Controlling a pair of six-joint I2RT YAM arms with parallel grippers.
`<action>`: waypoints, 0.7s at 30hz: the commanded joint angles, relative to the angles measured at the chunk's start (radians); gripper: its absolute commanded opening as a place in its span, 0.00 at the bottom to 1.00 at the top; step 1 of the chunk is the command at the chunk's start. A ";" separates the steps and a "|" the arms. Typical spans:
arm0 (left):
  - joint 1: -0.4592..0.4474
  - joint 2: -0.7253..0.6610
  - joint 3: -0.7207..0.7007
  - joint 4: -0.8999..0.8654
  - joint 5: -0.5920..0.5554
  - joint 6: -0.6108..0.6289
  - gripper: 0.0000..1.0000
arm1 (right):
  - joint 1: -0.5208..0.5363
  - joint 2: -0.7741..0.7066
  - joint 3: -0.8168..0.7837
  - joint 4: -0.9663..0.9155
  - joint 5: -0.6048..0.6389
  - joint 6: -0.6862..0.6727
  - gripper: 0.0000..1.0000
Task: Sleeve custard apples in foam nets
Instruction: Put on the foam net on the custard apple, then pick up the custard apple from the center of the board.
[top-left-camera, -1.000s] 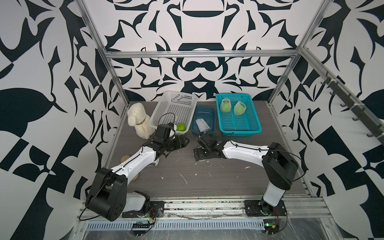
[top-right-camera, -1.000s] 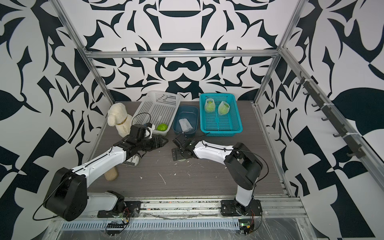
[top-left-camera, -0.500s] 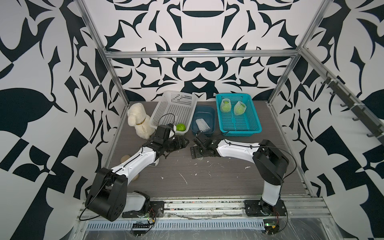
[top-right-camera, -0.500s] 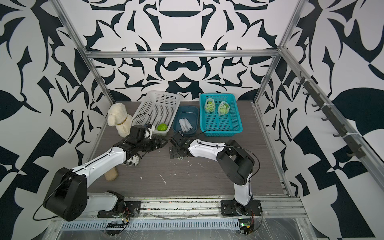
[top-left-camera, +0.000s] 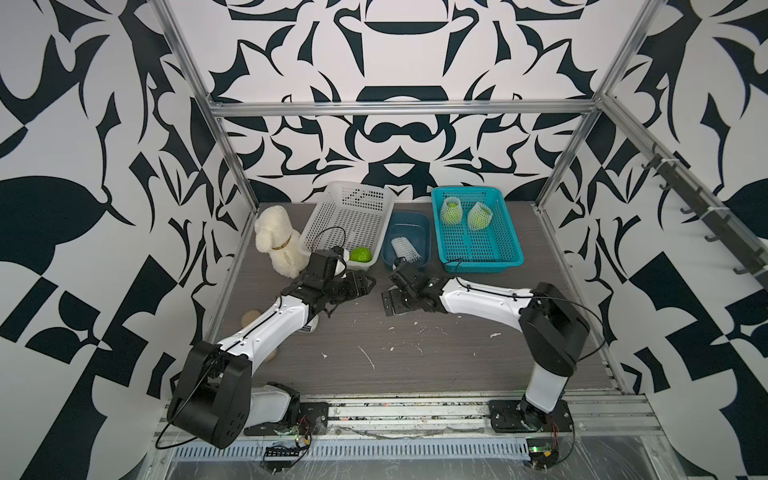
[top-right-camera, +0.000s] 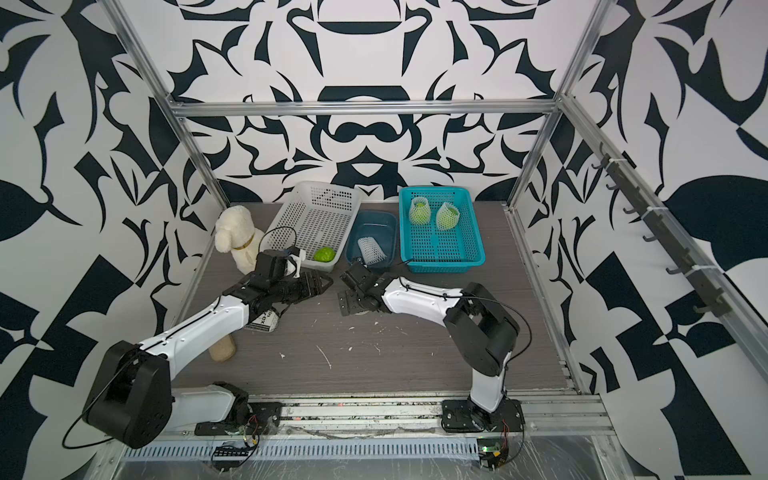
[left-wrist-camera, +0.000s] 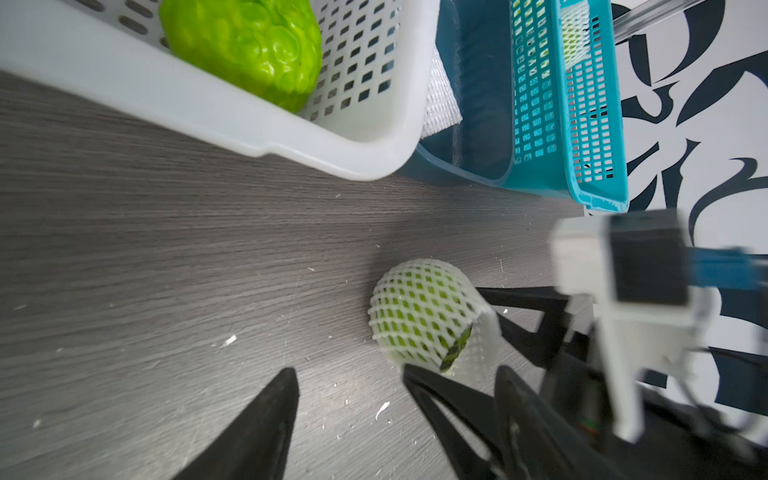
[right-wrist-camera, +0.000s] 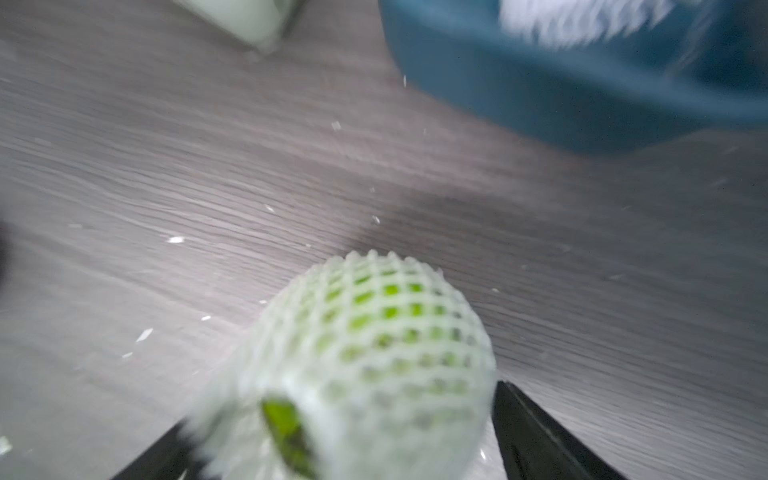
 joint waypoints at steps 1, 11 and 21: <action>0.011 -0.020 -0.017 0.007 0.012 0.002 0.76 | 0.005 -0.076 -0.028 0.016 0.025 -0.059 0.99; 0.012 -0.020 -0.009 0.006 0.014 -0.012 0.76 | 0.001 -0.119 -0.112 0.109 -0.013 -0.223 0.99; 0.012 0.002 0.005 0.016 0.021 -0.023 0.76 | -0.002 -0.143 -0.195 0.194 0.025 -0.058 1.00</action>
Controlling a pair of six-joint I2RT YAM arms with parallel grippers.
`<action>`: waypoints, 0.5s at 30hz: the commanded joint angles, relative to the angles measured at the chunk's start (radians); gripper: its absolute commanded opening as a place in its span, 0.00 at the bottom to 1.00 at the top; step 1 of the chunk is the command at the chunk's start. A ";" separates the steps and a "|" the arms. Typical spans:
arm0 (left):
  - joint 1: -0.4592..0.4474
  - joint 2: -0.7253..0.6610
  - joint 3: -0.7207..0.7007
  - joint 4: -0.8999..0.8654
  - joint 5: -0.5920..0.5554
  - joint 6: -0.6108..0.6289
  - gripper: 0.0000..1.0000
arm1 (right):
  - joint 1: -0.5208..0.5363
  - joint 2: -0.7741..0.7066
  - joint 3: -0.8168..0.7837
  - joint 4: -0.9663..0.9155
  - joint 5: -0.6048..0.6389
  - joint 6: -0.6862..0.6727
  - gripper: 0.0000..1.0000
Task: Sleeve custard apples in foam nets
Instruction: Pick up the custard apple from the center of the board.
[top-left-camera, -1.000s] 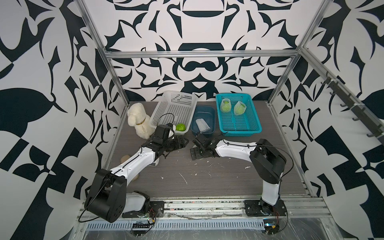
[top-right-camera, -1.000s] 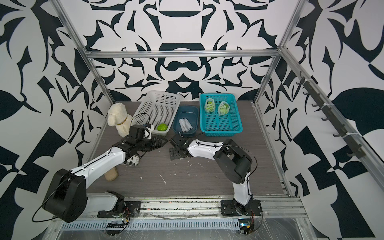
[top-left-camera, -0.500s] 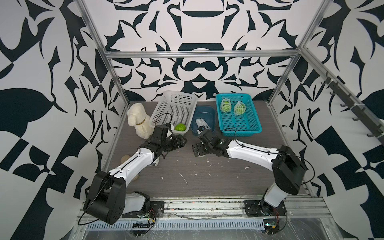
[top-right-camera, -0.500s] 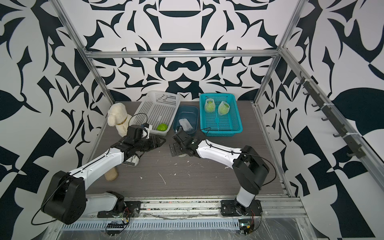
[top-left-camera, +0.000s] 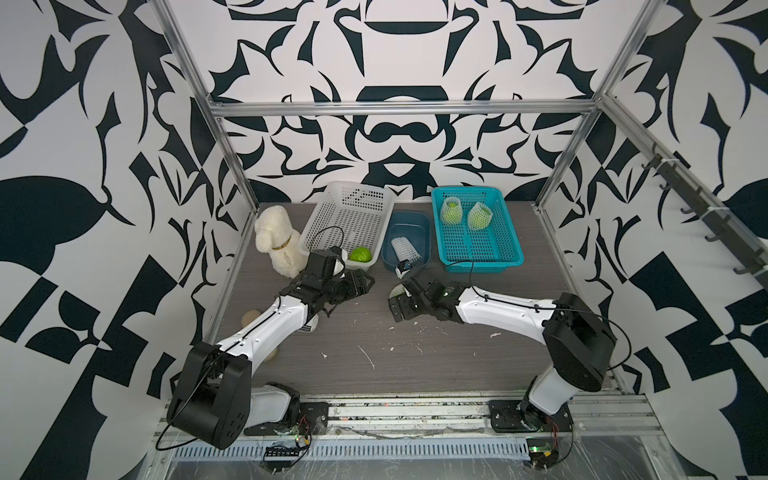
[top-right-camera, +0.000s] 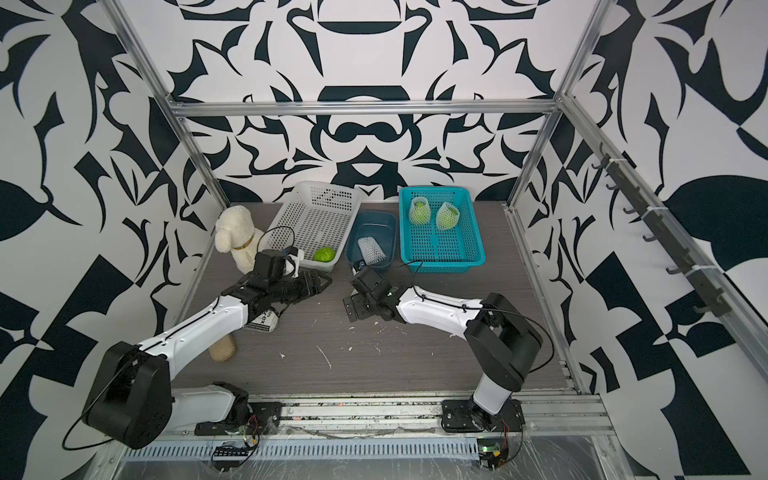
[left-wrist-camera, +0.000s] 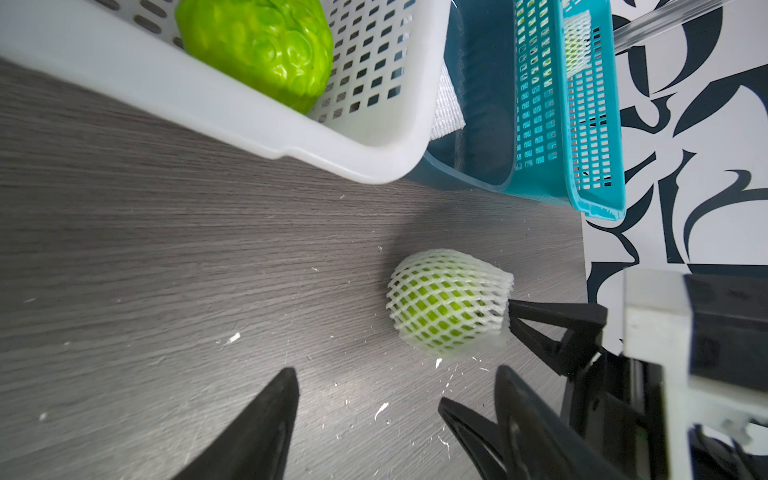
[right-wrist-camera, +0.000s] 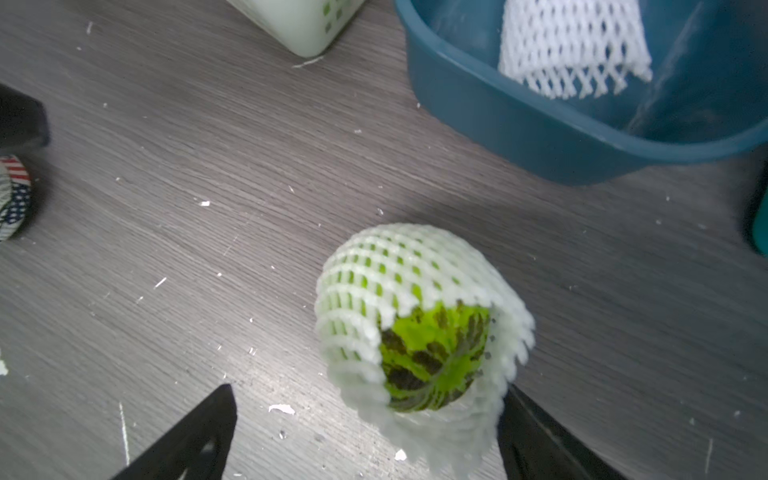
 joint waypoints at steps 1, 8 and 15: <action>0.005 0.008 0.007 0.018 0.019 -0.003 0.76 | -0.001 -0.033 -0.027 0.076 0.031 0.064 1.00; 0.005 0.005 0.007 0.023 0.027 -0.006 0.76 | -0.002 -0.005 -0.034 0.156 0.059 0.092 1.00; 0.005 -0.016 -0.006 0.019 0.018 -0.005 0.76 | -0.002 0.055 0.002 0.180 0.033 0.065 0.96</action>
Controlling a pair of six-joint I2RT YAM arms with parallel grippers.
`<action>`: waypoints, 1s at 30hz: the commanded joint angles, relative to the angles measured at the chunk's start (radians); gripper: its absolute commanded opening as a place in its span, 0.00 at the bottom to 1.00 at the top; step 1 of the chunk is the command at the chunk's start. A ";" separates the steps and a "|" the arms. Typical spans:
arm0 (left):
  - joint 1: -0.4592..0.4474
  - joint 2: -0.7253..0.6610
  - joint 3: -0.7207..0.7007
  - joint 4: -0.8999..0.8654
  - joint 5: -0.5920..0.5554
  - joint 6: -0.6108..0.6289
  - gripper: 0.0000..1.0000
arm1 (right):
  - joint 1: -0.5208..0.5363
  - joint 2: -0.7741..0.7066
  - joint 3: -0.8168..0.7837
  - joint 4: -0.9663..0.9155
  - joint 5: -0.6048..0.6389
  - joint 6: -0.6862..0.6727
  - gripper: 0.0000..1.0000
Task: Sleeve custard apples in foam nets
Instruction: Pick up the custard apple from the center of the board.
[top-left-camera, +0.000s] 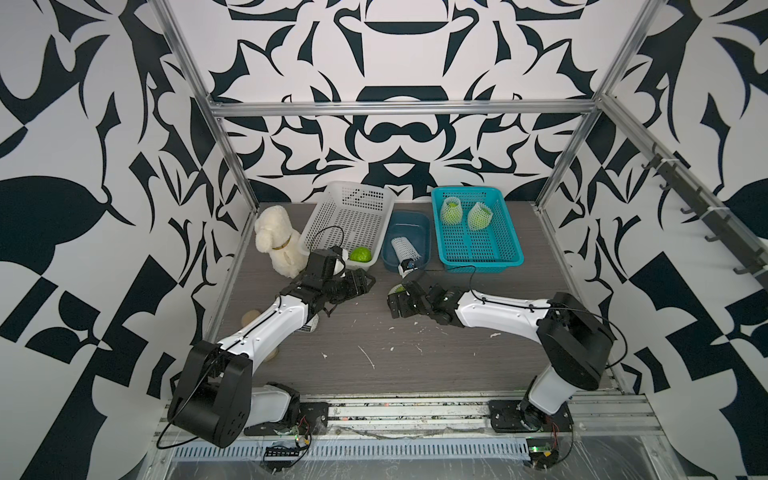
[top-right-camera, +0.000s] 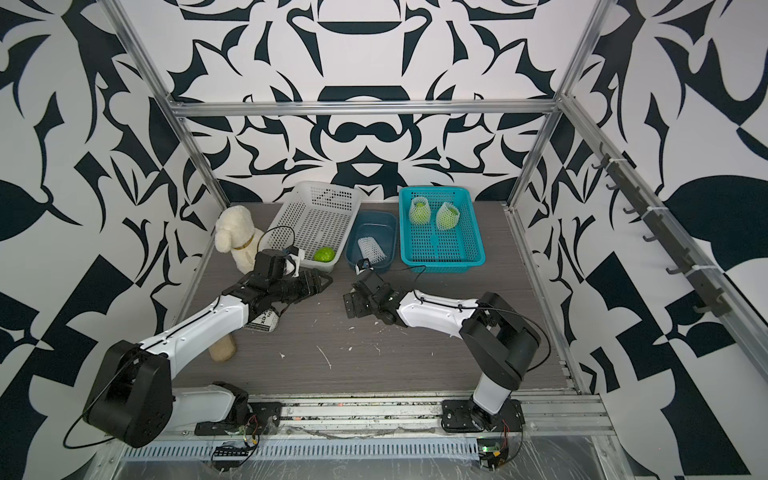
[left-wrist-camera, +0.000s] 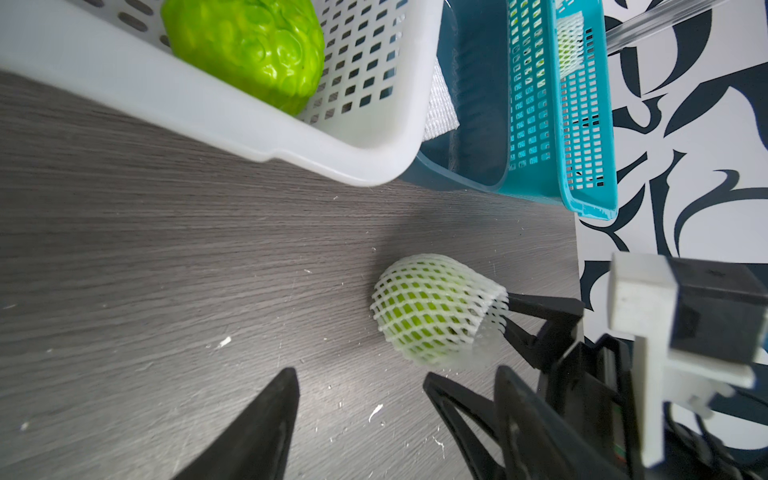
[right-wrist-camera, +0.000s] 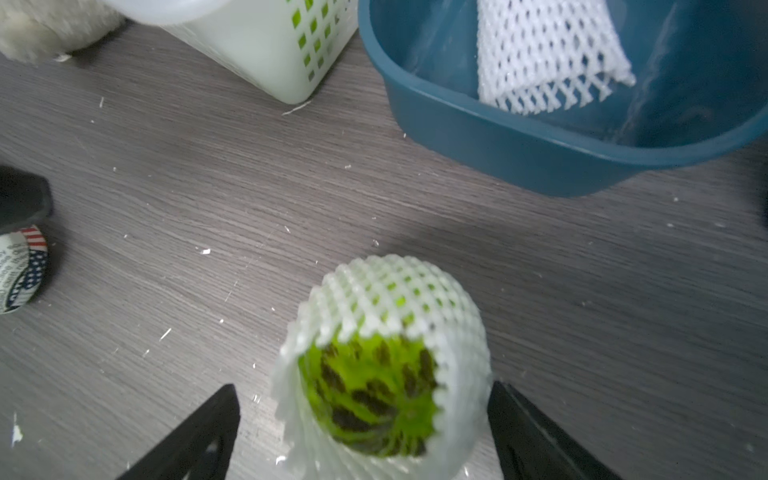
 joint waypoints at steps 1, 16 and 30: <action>0.005 -0.026 -0.009 0.004 0.002 0.002 0.76 | -0.001 0.020 0.037 0.034 0.004 0.001 0.95; 0.006 -0.026 -0.012 0.002 -0.004 0.013 0.76 | 0.000 0.069 0.077 0.063 0.016 0.019 0.95; 0.006 -0.026 -0.014 0.002 -0.001 0.017 0.76 | 0.001 0.124 0.084 0.047 0.068 0.058 0.86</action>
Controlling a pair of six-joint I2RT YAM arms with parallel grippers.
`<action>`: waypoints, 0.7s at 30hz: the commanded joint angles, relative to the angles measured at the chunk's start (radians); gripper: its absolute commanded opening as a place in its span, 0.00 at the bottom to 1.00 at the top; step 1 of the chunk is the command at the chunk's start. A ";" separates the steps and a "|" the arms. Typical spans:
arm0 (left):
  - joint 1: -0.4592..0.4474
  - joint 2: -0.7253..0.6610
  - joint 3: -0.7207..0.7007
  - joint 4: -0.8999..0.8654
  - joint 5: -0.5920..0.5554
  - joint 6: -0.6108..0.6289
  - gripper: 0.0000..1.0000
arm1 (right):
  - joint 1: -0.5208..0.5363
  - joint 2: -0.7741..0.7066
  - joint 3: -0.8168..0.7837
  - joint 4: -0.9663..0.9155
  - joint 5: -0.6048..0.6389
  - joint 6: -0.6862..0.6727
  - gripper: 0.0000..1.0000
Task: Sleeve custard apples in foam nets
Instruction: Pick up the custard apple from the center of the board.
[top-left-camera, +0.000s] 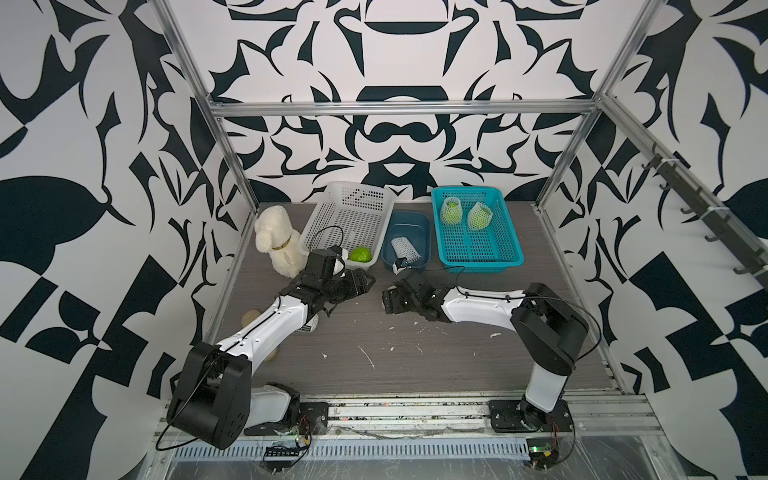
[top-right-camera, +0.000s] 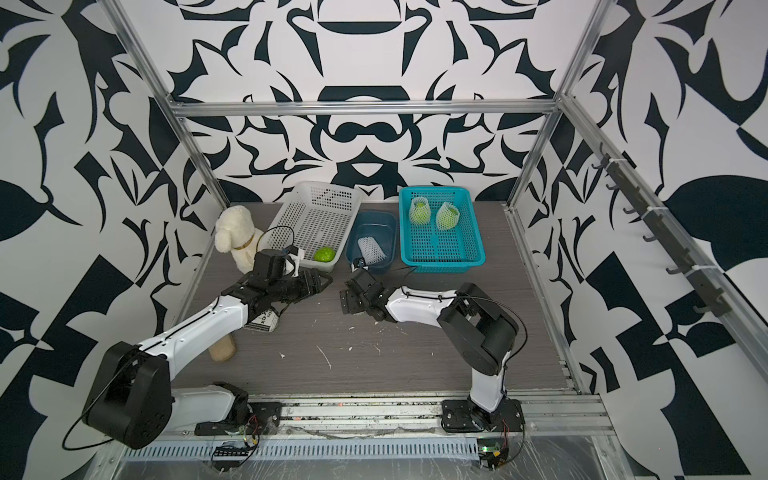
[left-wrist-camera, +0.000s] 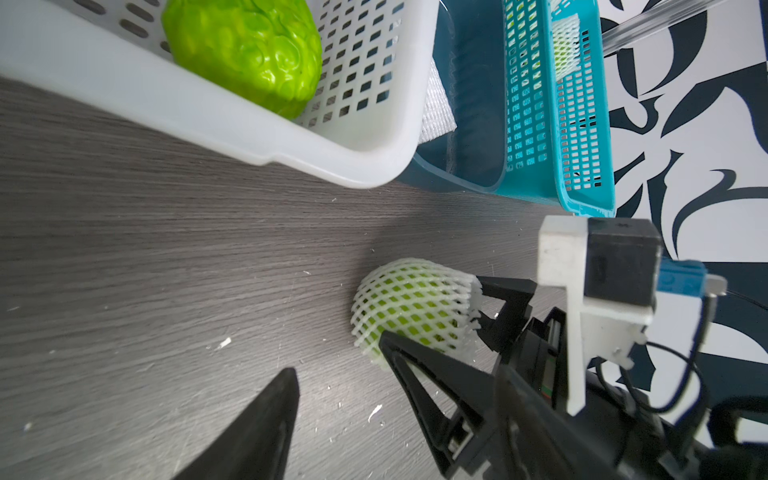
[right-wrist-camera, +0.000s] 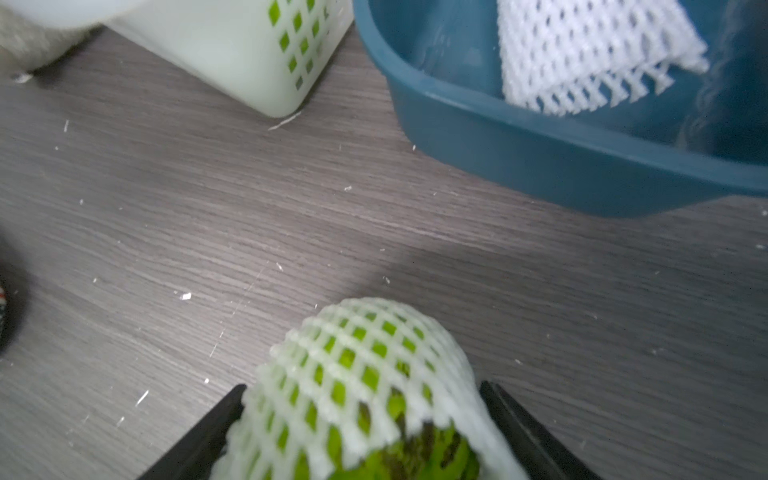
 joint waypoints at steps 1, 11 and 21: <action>0.006 -0.019 -0.015 0.004 -0.002 0.014 0.76 | 0.004 0.008 0.011 -0.010 0.054 0.007 0.86; 0.007 -0.019 -0.011 0.000 -0.002 0.012 0.76 | 0.032 0.006 -0.016 -0.039 0.069 -0.015 0.96; 0.007 -0.019 0.001 0.003 0.005 0.010 0.76 | 0.031 -0.013 -0.015 -0.028 0.076 -0.031 0.94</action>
